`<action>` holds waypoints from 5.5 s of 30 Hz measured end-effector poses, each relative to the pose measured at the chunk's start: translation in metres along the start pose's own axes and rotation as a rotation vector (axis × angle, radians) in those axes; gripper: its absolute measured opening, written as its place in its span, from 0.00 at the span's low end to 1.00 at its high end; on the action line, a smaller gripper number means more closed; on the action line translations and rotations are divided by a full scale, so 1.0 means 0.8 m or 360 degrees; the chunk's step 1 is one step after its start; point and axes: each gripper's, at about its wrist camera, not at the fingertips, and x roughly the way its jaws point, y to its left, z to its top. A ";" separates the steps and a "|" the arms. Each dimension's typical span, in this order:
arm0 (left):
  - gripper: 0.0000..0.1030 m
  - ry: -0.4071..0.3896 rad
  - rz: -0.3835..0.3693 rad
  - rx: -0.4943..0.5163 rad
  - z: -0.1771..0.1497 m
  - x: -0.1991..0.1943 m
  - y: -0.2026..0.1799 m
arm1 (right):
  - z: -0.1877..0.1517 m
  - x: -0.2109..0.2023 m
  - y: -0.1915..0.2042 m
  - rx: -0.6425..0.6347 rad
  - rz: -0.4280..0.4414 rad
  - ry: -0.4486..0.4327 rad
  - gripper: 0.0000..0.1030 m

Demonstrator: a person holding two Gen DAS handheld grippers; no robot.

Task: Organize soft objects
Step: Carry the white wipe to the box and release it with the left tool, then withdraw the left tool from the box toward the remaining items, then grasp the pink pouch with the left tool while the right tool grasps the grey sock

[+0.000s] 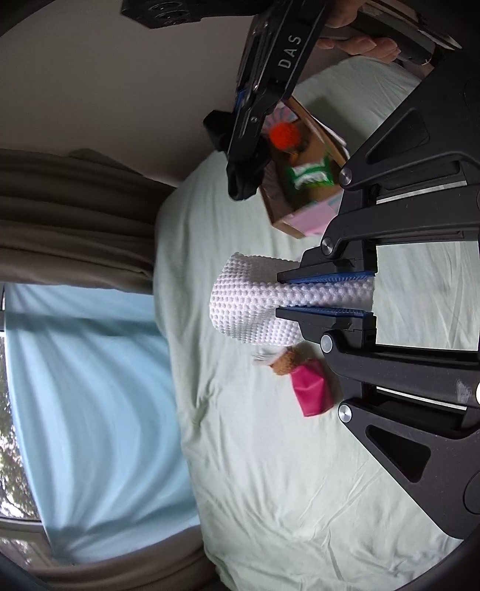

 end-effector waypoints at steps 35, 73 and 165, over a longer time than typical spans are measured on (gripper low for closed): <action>0.09 0.0553 -0.0064 -0.0185 0.012 0.261 -0.318 | 0.011 0.031 -0.335 0.0015 -0.0255 0.0422 0.18; 0.91 0.0736 -0.0020 -0.0105 0.008 0.267 -0.312 | -0.009 0.052 -0.391 0.0192 -0.0180 0.0507 1.00; 0.85 0.0317 -0.0339 0.0312 -0.118 0.388 0.239 | -0.131 0.392 0.015 0.0065 -0.0203 0.0283 0.93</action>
